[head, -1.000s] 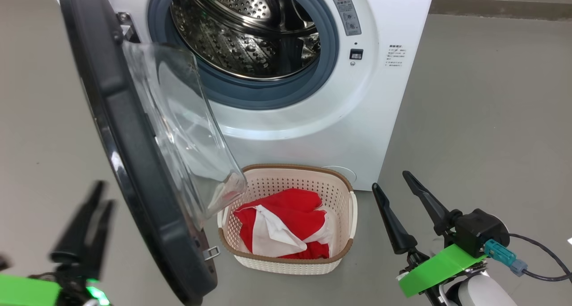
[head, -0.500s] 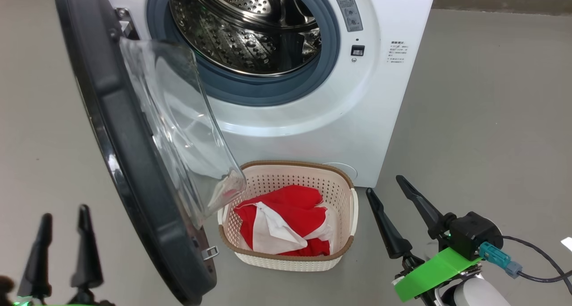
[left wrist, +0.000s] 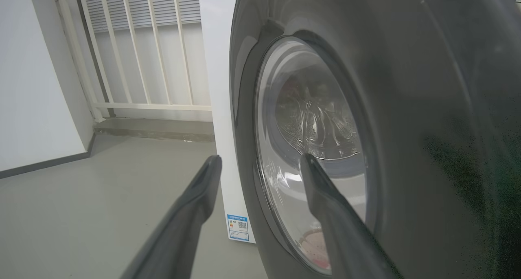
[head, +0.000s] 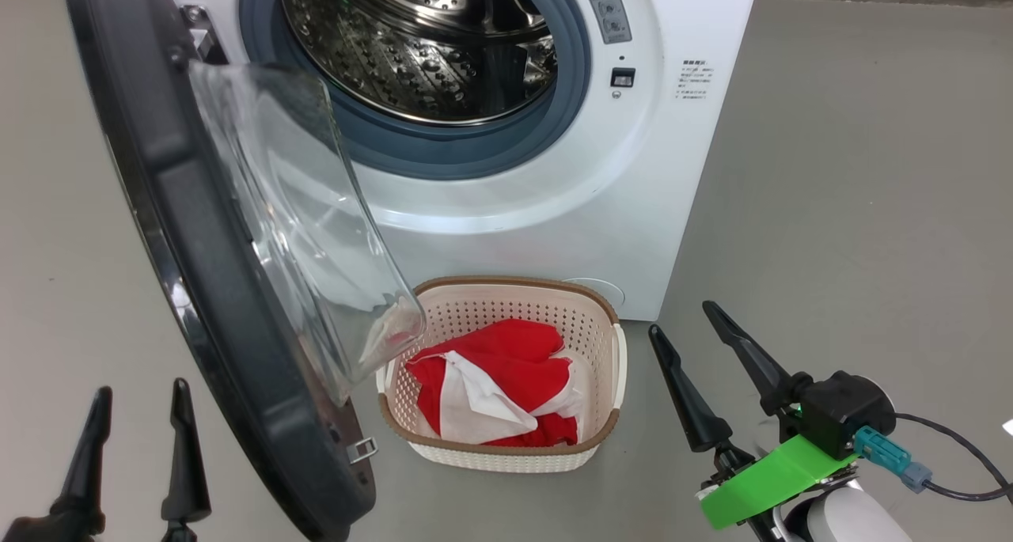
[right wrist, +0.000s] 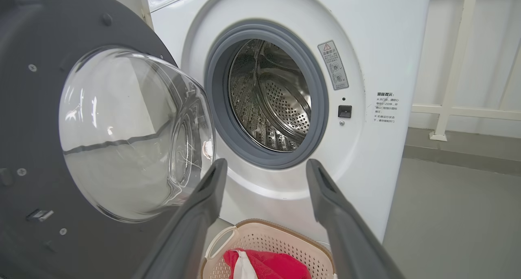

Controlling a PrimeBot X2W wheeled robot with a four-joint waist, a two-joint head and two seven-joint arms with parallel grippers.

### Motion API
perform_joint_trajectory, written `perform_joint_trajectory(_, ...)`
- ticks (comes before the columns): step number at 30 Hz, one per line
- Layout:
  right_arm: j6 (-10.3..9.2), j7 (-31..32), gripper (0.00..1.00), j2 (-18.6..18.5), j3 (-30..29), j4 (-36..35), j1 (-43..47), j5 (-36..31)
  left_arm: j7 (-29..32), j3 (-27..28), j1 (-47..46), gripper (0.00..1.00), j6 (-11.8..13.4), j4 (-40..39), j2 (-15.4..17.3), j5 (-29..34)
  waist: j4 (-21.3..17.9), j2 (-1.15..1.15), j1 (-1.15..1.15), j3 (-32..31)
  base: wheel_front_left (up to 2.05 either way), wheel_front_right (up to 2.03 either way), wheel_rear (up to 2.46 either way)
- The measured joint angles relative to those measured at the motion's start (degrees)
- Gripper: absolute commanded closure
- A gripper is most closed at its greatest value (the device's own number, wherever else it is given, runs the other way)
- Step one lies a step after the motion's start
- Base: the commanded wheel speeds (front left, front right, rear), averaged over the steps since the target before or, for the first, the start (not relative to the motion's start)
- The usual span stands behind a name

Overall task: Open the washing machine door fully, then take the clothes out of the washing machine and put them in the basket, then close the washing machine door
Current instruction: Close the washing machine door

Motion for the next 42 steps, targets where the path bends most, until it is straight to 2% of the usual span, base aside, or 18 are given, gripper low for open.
perform_joint_trajectory(8,0.0,0.0,0.0,0.0,-0.3,-0.7,0.0,-0.6,0.0,2.6,0.2,0.0,-2.8,3.1,-3.2,5.2,-0.1,0.0,0.0,-0.5,0.0,0.0,0.0)
perform_joint_trajectory(14,0.0,0.0,0.0,0.0,-0.3,-0.8,0.0,-1.0,0.0,3.0,1.4,0.0,-3.7,3.8,-4.8,7.6,0.1,0.0,0.0,-0.5,0.0,0.0,0.0)
perform_joint_trajectory(26,0.0,0.0,0.0,-0.2,-0.2,-0.7,0.0,-1.0,0.0,4.3,1.4,0.0,-4.3,4.6,-6.6,8.3,0.4,0.0,0.0,-0.6,0.0,0.0,0.0)
perform_joint_trajectory(40,0.0,0.0,0.0,-0.5,0.1,-0.4,0.0,-1.0,0.0,4.4,1.5,0.0,-4.4,4.7,-6.9,9.9,0.4,0.0,0.0,-1.5,0.0,0.0,0.0)
perform_joint_trajectory(42,0.0,0.0,0.0,-0.5,0.1,-0.4,0.0,-1.0,0.0,4.5,1.5,1.0,-4.8,4.7,-6.9,9.8,0.3,0.0,0.0,-1.7,0.0,0.0,0.0)
